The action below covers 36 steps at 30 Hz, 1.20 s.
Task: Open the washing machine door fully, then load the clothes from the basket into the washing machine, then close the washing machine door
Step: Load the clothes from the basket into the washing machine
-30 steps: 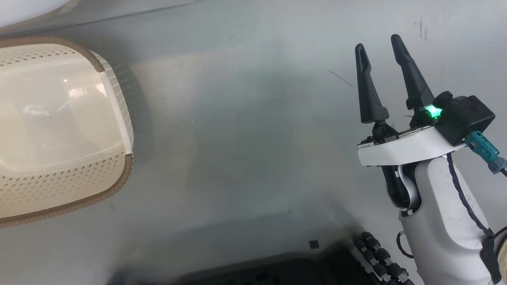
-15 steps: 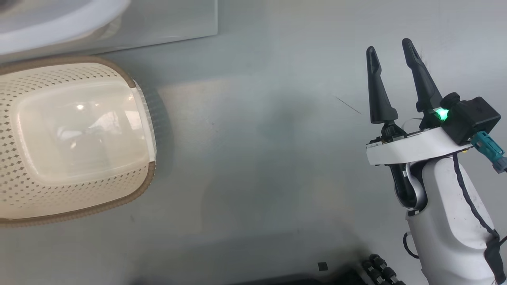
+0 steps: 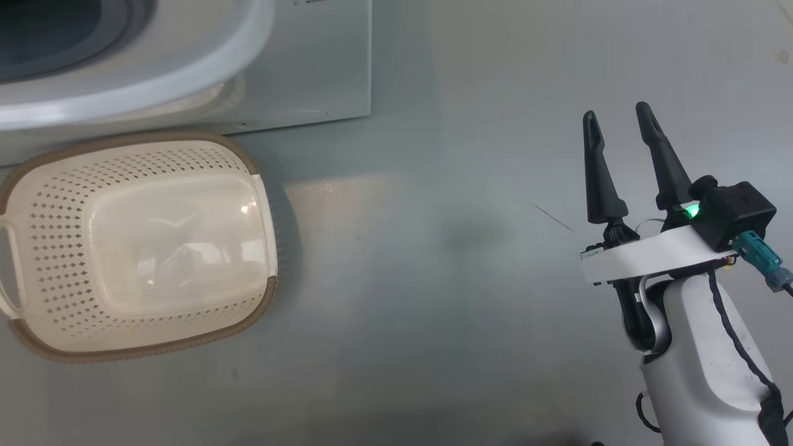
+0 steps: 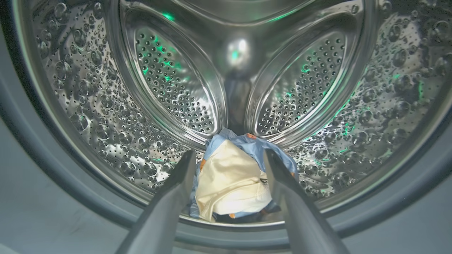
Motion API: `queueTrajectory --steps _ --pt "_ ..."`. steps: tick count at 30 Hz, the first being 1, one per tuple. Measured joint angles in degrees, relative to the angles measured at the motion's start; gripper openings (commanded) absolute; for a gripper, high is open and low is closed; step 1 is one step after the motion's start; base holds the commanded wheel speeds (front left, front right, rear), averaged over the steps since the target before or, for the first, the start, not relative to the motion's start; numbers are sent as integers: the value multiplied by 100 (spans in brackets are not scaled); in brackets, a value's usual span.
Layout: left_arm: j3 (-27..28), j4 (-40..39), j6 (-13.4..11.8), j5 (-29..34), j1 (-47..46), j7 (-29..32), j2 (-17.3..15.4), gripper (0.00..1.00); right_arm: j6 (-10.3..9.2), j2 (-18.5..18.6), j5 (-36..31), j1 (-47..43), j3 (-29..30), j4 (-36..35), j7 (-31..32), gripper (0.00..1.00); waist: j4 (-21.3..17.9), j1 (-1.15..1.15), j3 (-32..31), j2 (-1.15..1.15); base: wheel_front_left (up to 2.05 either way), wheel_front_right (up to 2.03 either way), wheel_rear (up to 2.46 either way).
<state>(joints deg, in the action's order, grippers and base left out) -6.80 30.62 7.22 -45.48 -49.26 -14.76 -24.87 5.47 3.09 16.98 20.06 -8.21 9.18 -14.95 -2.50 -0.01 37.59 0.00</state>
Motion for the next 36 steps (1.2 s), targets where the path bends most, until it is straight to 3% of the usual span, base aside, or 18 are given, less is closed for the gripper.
queueTrajectory --steps 25,36 --pt "857 -1167 11 608 2517 1 854 100 52 -7 55 -716 60 180 0 100 173 0 -1508 0 0 0 0" --pt "1104 -1769 11 1298 3706 2 1117 100 53 -25 66 -1106 -31 229 0 100 174 0 -2222 0 0 0 0"
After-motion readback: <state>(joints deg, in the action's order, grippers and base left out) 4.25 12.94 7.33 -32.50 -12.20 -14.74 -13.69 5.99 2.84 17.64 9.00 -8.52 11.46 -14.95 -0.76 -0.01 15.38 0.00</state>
